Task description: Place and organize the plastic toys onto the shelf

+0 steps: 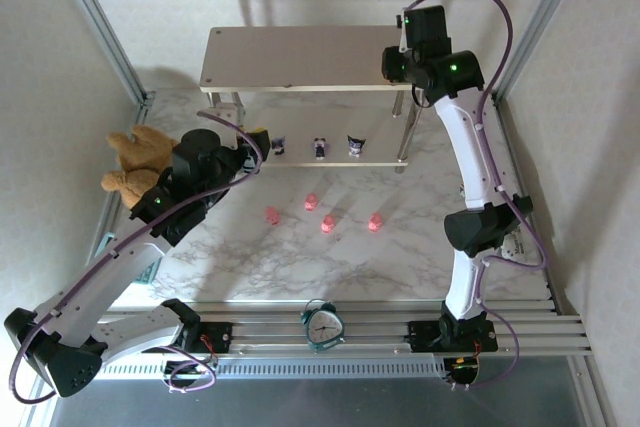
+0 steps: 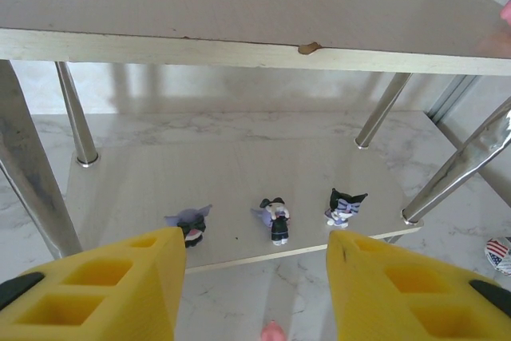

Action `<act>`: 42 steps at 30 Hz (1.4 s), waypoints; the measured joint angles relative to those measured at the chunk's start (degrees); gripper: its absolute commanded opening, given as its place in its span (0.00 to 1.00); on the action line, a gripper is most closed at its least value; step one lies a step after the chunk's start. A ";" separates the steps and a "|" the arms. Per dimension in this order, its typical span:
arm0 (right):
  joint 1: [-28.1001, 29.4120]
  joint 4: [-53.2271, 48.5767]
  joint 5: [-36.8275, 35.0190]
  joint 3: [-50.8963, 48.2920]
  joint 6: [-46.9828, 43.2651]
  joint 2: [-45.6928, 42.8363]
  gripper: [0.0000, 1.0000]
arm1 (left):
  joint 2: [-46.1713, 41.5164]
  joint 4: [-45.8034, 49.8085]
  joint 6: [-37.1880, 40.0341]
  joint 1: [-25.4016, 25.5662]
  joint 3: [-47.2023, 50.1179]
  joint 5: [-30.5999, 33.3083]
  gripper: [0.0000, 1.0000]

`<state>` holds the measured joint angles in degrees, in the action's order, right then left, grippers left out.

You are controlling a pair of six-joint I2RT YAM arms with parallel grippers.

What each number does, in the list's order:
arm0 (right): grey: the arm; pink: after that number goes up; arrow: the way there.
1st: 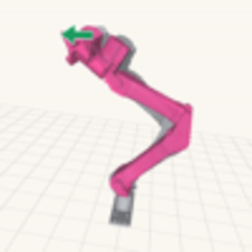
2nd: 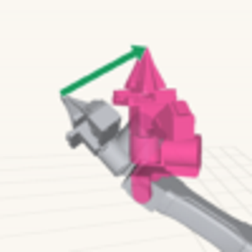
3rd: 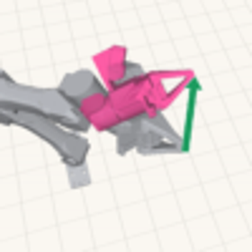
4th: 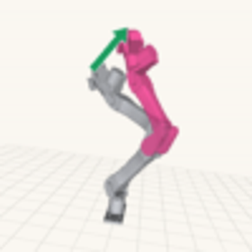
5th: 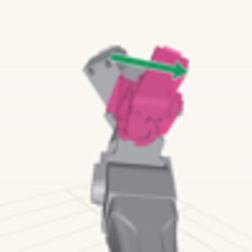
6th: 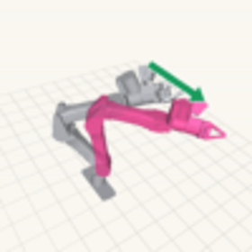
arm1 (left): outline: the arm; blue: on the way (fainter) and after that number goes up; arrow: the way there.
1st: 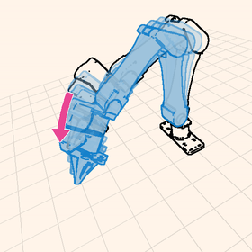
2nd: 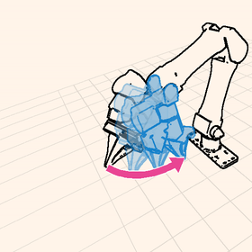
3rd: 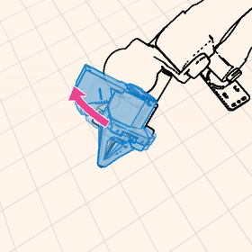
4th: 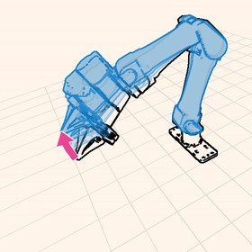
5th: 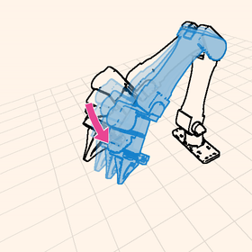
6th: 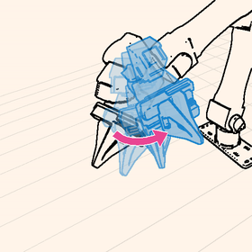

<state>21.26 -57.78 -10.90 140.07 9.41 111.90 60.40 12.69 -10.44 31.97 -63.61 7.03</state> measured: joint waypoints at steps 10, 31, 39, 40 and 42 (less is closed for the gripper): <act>-0.02 1.95 0.00 -0.15 1.46 0.63 0.41 | -0.39 -0.02 0.00 -0.37 0.74 0.00 0.51; -0.02 8.00 0.17 -8.94 2.80 -3.28 0.80 | -1.88 -0.07 -0.02 -0.74 1.07 0.00 0.52; 0.35 12.57 -2.62 -30.05 1.75 -24.55 0.80 | -5.35 -1.92 -0.74 -0.94 10.12 -1.33 0.52; 0.79 12.94 -3.19 -34.10 1.86 -29.14 0.80 | -5.90 -2.03 -0.96 -0.94 12.00 -1.31 0.52; 2.47 12.83 -4.57 -41.18 2.43 -37.68 0.78 | -6.56 -2.01 -1.42 -0.66 14.95 -1.20 0.52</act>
<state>23.73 -44.95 -15.46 98.89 11.84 74.22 53.84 10.68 -11.86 31.31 -48.66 5.82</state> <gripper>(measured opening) 0.793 0.517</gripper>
